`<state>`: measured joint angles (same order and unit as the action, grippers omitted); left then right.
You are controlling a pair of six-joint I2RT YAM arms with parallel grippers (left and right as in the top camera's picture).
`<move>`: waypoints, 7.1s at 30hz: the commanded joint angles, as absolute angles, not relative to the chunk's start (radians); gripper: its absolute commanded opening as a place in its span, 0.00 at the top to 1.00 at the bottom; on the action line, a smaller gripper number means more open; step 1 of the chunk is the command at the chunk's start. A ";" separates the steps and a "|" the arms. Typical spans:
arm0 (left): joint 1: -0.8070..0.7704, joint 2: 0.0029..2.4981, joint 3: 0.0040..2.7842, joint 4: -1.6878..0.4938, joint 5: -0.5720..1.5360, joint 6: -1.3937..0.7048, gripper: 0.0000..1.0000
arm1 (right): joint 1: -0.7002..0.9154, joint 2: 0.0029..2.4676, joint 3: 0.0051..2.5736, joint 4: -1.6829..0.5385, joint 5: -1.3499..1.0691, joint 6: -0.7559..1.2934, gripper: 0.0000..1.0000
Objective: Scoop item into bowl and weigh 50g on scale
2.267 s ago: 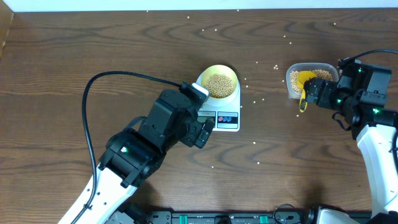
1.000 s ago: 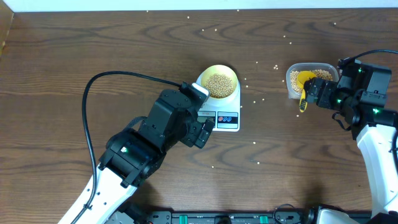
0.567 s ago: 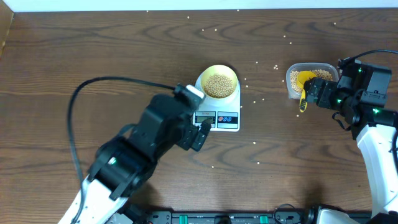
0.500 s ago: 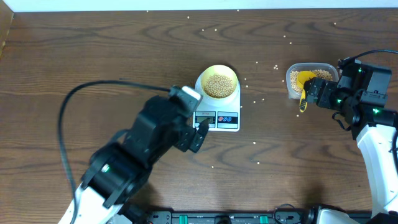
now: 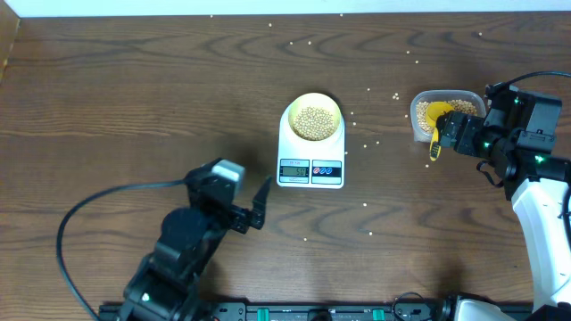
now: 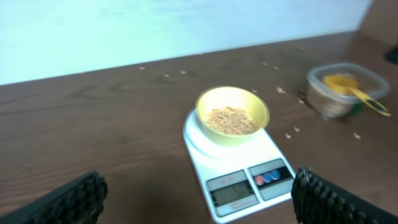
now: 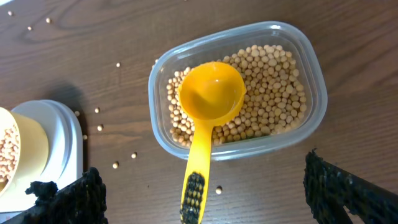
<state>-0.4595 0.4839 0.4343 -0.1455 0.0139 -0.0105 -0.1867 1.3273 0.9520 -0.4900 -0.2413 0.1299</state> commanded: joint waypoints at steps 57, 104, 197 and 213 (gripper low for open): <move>-0.056 0.005 0.004 -0.073 0.008 -0.016 0.03 | -0.189 1.313 0.952 -0.491 -0.238 0.142 0.01; -0.056 0.005 0.004 -0.073 0.008 -0.016 0.03 | -0.186 1.198 0.914 -0.561 -0.230 0.115 0.01; -0.056 0.005 0.004 -0.073 0.008 -0.016 0.03 | -0.166 0.006 0.006 -0.061 -0.193 -0.218 0.01; -0.056 0.005 0.004 -0.073 0.008 -0.016 0.03 | -0.166 0.006 0.006 -0.061 -0.193 -0.218 0.01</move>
